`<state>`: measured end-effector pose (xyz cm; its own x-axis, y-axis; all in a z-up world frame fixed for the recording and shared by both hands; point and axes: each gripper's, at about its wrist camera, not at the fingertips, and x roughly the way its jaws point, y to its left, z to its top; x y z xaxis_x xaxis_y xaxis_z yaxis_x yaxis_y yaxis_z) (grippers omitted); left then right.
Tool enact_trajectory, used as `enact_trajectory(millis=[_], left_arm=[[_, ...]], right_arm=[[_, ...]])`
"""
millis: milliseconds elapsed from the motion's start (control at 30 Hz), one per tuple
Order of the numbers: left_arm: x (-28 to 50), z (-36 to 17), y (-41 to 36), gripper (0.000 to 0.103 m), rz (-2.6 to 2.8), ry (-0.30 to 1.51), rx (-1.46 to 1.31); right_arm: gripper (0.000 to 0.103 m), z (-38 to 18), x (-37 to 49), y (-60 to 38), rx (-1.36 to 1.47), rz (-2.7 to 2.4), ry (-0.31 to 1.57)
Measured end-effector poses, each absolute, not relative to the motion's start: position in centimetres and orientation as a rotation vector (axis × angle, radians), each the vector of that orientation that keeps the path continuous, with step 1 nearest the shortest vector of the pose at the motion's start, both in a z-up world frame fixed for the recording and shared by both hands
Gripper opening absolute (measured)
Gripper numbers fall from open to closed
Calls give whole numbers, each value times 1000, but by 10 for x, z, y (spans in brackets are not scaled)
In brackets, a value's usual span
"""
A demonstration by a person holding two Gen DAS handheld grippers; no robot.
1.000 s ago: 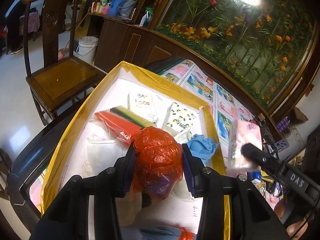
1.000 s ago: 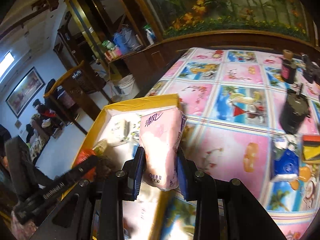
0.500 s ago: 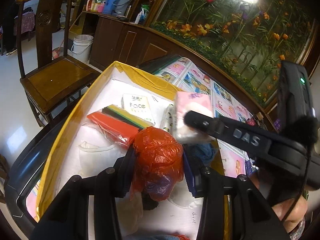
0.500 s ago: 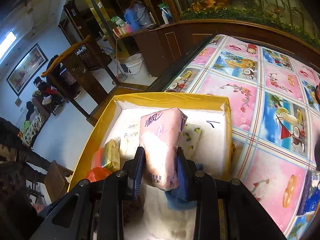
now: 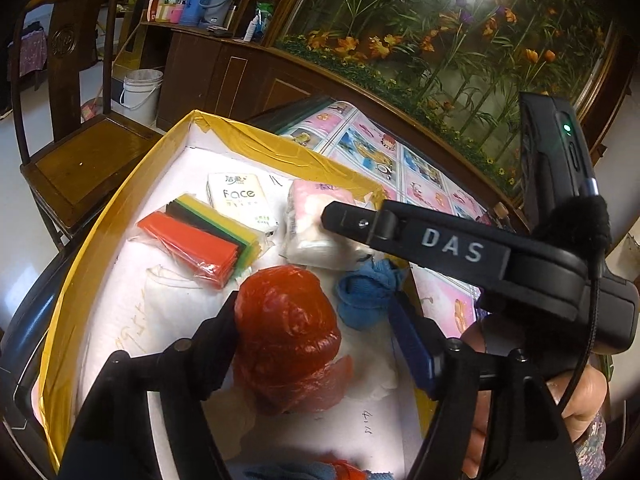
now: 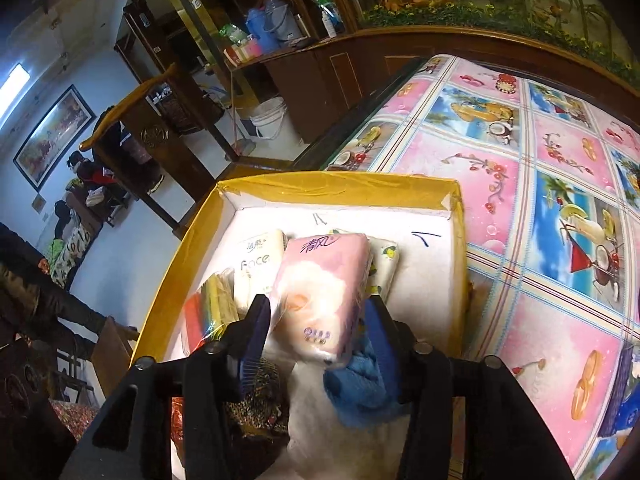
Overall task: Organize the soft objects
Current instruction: 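Move both open tools back to the table toward the remaining items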
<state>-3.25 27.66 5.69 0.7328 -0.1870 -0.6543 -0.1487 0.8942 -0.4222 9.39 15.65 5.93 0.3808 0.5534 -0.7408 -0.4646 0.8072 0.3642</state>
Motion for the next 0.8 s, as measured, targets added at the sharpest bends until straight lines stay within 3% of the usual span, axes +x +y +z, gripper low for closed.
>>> enact_trajectory(millis=[467,800], left_arm=[[-46,70,263,73,-12,727,-477],[-49,88,208,73,-70,708,-409]], right_arm=[[54,78,53,66,214,664,919],[54,63,6,-73,260,565,850]])
